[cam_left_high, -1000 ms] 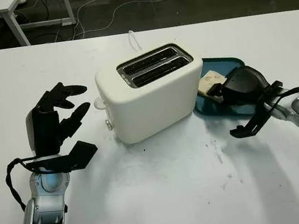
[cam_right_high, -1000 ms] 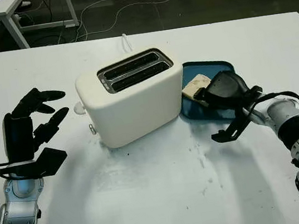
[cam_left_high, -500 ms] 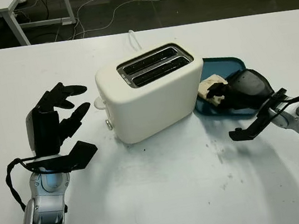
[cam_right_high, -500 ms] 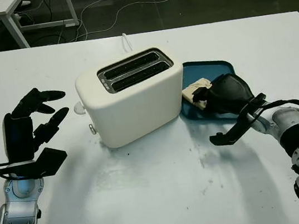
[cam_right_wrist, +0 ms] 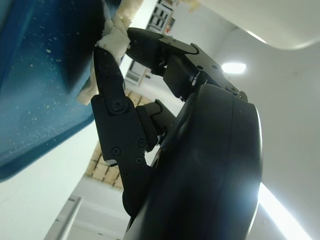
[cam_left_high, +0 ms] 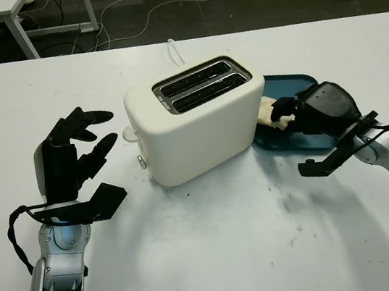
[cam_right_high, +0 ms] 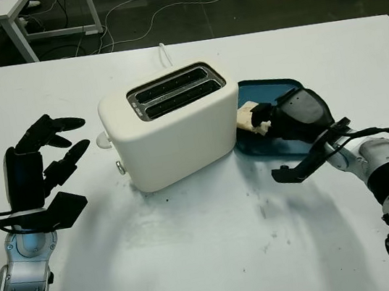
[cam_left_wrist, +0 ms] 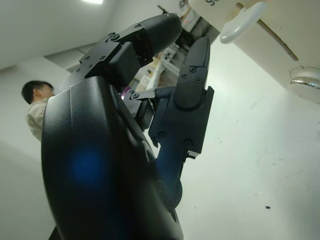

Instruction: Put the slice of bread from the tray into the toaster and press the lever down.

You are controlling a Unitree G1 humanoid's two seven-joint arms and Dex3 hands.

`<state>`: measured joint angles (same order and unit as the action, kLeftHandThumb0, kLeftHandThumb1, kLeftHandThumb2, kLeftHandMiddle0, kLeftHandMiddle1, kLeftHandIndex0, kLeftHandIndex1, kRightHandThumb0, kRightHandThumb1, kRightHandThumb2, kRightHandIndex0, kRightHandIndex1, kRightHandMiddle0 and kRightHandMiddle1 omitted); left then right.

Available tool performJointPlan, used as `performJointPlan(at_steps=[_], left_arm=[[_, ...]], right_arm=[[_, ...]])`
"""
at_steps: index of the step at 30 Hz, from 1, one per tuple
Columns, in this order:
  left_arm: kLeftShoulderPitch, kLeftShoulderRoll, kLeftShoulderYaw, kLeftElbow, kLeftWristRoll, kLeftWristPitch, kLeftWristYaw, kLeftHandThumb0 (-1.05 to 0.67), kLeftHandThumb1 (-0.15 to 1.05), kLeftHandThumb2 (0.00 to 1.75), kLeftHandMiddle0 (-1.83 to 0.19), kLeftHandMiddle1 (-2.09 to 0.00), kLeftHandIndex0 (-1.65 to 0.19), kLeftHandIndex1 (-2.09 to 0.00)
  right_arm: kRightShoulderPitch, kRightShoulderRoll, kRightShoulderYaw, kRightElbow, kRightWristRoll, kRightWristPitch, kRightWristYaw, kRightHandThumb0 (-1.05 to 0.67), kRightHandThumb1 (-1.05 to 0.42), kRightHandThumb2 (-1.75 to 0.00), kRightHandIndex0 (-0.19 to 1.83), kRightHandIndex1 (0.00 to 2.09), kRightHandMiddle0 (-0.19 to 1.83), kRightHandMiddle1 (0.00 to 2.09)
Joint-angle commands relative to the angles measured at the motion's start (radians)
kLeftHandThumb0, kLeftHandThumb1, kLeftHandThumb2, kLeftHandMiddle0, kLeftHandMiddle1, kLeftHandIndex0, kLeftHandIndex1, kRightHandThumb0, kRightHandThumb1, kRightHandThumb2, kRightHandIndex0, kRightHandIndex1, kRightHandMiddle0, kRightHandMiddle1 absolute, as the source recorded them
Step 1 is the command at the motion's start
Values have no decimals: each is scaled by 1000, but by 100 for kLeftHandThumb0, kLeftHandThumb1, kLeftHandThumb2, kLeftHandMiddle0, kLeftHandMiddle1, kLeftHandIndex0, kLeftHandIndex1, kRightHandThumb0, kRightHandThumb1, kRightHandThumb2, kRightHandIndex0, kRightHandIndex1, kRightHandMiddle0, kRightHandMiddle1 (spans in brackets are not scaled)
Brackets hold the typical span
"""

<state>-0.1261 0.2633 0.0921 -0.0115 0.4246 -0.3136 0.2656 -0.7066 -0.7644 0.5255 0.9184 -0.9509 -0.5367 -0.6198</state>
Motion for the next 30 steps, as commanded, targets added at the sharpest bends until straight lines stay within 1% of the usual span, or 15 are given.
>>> performJointPlan(at_steps=[1, 3, 6, 8, 11, 14, 18, 21, 24, 30], left_arm=[[-5, -2, -5, -2, -9, 4, -5, -33, 92, 14, -50, -146, -67, -76], [-6, -1, -5, -2, -8, 3, -6, -33, 92, 14, -50, -146, -67, -77], [-5, -2, -4, -1, -9, 0, -3, -33, 92, 14, -50, -146, -67, -77], [-5, -2, -3, 3, -6, -2, 2, -34, 92, 14, -51, -146, -67, -77], [-5, 1, -2, 6, -3, -7, 5, -34, 92, 14, -51, -147, -67, -77], [-1, 1, -2, -2, -5, 2, -2, -33, 92, 14, -50, -146, -67, -77], [-3, 0, -2, 1, -5, 2, 0, -33, 92, 14, -51, -147, -67, -77], [-6, 7, -4, 16, 0, -20, 8, -33, 92, 14, -51, -149, -67, -77], [-8, 5, -5, 20, 0, -24, 9, -33, 92, 14, -51, -151, -67, -77], [-1, 1, -2, 11, -10, -15, 2, -32, 92, 14, -49, -151, -66, -78]], right_arm=[[12, -15, -32, -16, 50, -59, -32, -18, -91, -3, 99, 175, 78, 175], [23, -23, -62, -35, 80, -100, -31, -15, -89, -1, 101, 175, 80, 175], [65, -56, -114, -138, 113, -101, 17, -16, -89, -1, 100, 175, 78, 175], [111, -86, -158, -233, 146, -102, 65, -15, -87, 0, 99, 175, 77, 175], [203, -123, -238, -384, 229, -96, 172, -17, -91, -1, 97, 175, 75, 175], [303, -153, -326, -526, 304, -96, 252, -17, -91, -1, 94, 175, 74, 175], [422, -160, -445, -693, 378, -59, 344, -18, -92, -2, 93, 175, 74, 175], [479, -154, -521, -782, 406, -29, 402, -18, -92, -3, 92, 175, 72, 175], [482, -140, -548, -787, 387, -22, 423, -19, -92, -3, 92, 175, 72, 175], [473, -110, -547, -754, 381, -48, 430, -20, -92, -4, 92, 175, 74, 175]])
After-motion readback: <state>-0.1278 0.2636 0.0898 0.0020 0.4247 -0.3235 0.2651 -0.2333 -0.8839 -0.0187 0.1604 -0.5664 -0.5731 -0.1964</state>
